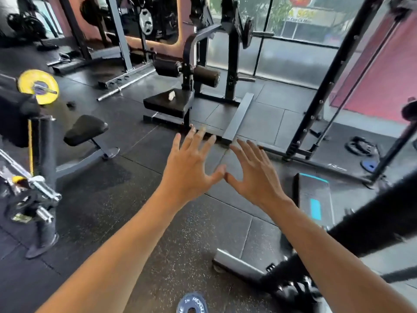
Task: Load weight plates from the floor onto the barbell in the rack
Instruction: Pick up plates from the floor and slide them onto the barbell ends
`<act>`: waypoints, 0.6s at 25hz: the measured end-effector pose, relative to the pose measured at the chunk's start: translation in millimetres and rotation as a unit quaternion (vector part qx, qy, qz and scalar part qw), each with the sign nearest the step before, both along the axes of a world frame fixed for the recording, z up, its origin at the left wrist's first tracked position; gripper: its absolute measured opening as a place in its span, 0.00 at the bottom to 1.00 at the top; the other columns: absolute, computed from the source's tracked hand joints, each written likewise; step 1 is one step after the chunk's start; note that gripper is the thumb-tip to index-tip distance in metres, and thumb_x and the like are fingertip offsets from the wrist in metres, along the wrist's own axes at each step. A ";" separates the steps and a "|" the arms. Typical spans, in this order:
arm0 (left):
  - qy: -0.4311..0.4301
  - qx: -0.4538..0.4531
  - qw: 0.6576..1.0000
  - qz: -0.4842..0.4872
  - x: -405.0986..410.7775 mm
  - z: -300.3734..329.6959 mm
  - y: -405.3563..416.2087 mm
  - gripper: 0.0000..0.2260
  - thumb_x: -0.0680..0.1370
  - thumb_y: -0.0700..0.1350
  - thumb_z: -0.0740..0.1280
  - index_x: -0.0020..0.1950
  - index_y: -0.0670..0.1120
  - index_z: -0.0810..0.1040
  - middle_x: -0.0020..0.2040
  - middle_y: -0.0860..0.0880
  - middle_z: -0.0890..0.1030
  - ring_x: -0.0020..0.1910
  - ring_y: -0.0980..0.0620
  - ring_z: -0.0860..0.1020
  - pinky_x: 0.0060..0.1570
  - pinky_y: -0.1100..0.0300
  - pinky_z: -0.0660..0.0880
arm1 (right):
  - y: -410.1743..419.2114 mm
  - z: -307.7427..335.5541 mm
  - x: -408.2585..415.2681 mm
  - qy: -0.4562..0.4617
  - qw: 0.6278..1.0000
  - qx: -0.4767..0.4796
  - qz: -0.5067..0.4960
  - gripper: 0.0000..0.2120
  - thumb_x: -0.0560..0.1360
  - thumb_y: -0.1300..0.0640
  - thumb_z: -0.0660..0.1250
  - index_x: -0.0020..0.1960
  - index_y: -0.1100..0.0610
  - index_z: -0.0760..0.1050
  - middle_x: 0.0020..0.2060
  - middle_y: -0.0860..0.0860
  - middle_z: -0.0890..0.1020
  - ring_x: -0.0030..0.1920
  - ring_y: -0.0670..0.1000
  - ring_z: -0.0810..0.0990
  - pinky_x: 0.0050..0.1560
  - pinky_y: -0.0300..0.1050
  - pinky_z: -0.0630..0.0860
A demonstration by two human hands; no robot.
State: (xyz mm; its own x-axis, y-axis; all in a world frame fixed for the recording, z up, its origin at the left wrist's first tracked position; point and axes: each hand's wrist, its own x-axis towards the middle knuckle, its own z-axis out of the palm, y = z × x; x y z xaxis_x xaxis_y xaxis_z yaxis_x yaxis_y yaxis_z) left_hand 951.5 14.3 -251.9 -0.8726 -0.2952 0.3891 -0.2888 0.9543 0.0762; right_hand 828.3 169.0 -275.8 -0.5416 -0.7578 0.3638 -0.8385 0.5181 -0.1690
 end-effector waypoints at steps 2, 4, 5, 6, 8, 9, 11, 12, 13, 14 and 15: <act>-0.020 -0.009 1.000 -0.013 -17.2 1.3 -41.1 0.36 0.78 0.69 0.51 0.80 0.48 0.62 0.79 0.44 0.63 0.80 0.44 0.58 0.77 0.40 0.54 | -38.4 1.5 -18.7 0.006 1.000 0.016 -0.004 0.37 0.74 0.30 0.51 0.76 0.51 0.63 0.78 0.52 0.62 0.78 0.56 0.58 0.74 0.60 0.61; -0.037 -0.016 0.999 -0.033 -39.0 1.0 -77.5 0.37 0.78 0.71 0.49 0.80 0.49 0.62 0.80 0.45 0.62 0.80 0.45 0.57 0.77 0.40 0.55 | -68.1 5.1 -39.9 0.005 0.999 0.030 -0.023 0.39 0.74 0.28 0.49 0.76 0.51 0.62 0.78 0.52 0.61 0.78 0.56 0.57 0.73 0.61 0.61; -0.036 -0.020 0.998 -0.043 -50.5 -0.1 -92.7 0.38 0.78 0.72 0.47 0.80 0.49 0.62 0.80 0.45 0.62 0.80 0.45 0.57 0.77 0.40 0.55 | -79.3 6.1 -50.8 0.003 0.999 0.034 -0.033 0.40 0.73 0.27 0.48 0.77 0.50 0.62 0.78 0.52 0.61 0.78 0.56 0.57 0.73 0.61 0.61; -0.034 -0.025 0.998 -0.055 -64.5 -0.2 -107.9 0.39 0.77 0.72 0.45 0.80 0.49 0.62 0.80 0.45 0.62 0.80 0.45 0.57 0.77 0.40 0.56 | -90.7 6.7 -63.4 0.003 0.999 0.033 -0.041 0.40 0.73 0.27 0.48 0.77 0.50 0.62 0.78 0.52 0.61 0.78 0.56 0.57 0.73 0.61 0.61; -0.032 -0.022 0.996 -0.078 -99.4 -0.9 -136.2 0.40 0.77 0.73 0.42 0.80 0.49 0.62 0.80 0.45 0.61 0.80 0.46 0.57 0.77 0.40 0.55 | -114.6 7.1 -93.1 0.002 0.998 0.028 -0.049 0.40 0.73 0.27 0.49 0.77 0.50 0.61 0.78 0.52 0.62 0.78 0.56 0.57 0.73 0.62 0.61; -0.031 -0.019 0.995 -0.089 -119.0 -2.2 -149.4 0.40 0.77 0.73 0.43 0.80 0.49 0.62 0.80 0.46 0.61 0.80 0.46 0.56 0.77 0.41 0.55 | -125.9 6.5 -109.1 0.001 0.998 0.026 -0.053 0.40 0.73 0.28 0.50 0.77 0.50 0.61 0.77 0.52 0.62 0.78 0.56 0.57 0.73 0.62 0.61; -0.026 -0.020 0.993 -0.111 -163.2 -6.9 -176.6 0.39 0.77 0.73 0.47 0.80 0.49 0.61 0.80 0.46 0.61 0.81 0.48 0.56 0.78 0.41 0.55 | -150.8 2.0 -145.9 0.009 0.998 0.022 -0.063 0.40 0.73 0.28 0.50 0.77 0.51 0.61 0.77 0.52 0.62 0.78 0.56 0.57 0.73 0.61 0.61; -0.026 -0.023 0.992 -0.120 -187.7 -10.3 -191.7 0.38 0.77 0.72 0.48 0.80 0.50 0.61 0.80 0.46 0.61 0.81 0.48 0.56 0.78 0.41 0.56 | -164.6 -2.3 -167.2 0.012 0.997 0.019 -0.069 0.40 0.73 0.28 0.50 0.77 0.51 0.60 0.77 0.52 0.62 0.78 0.56 0.56 0.73 0.61 0.60; -0.029 -0.027 0.991 -0.129 -217.8 -13.7 -210.4 0.38 0.77 0.72 0.49 0.80 0.50 0.61 0.80 0.47 0.61 0.80 0.48 0.56 0.77 0.42 0.56 | -182.3 -7.2 -193.5 0.010 0.997 0.013 -0.078 0.40 0.73 0.28 0.50 0.77 0.51 0.60 0.77 0.52 0.62 0.78 0.56 0.56 0.73 0.61 0.60; -0.029 -0.032 0.990 -0.137 -247.2 -16.7 -228.3 0.38 0.77 0.72 0.49 0.80 0.50 0.61 0.80 0.47 0.61 0.80 0.48 0.57 0.77 0.42 0.57 | -199.3 -11.7 -219.5 0.006 0.996 0.005 -0.086 0.40 0.73 0.28 0.50 0.77 0.51 0.60 0.78 0.52 0.61 0.79 0.56 0.55 0.74 0.61 0.60; -0.029 -0.038 0.988 -0.147 -278.8 -18.9 -246.8 0.38 0.77 0.72 0.49 0.80 0.50 0.62 0.80 0.47 0.61 0.80 0.48 0.57 0.77 0.42 0.57 | -216.8 -14.9 -247.3 0.005 0.996 -0.002 -0.094 0.40 0.73 0.28 0.50 0.77 0.51 0.60 0.78 0.52 0.61 0.79 0.56 0.55 0.74 0.61 0.59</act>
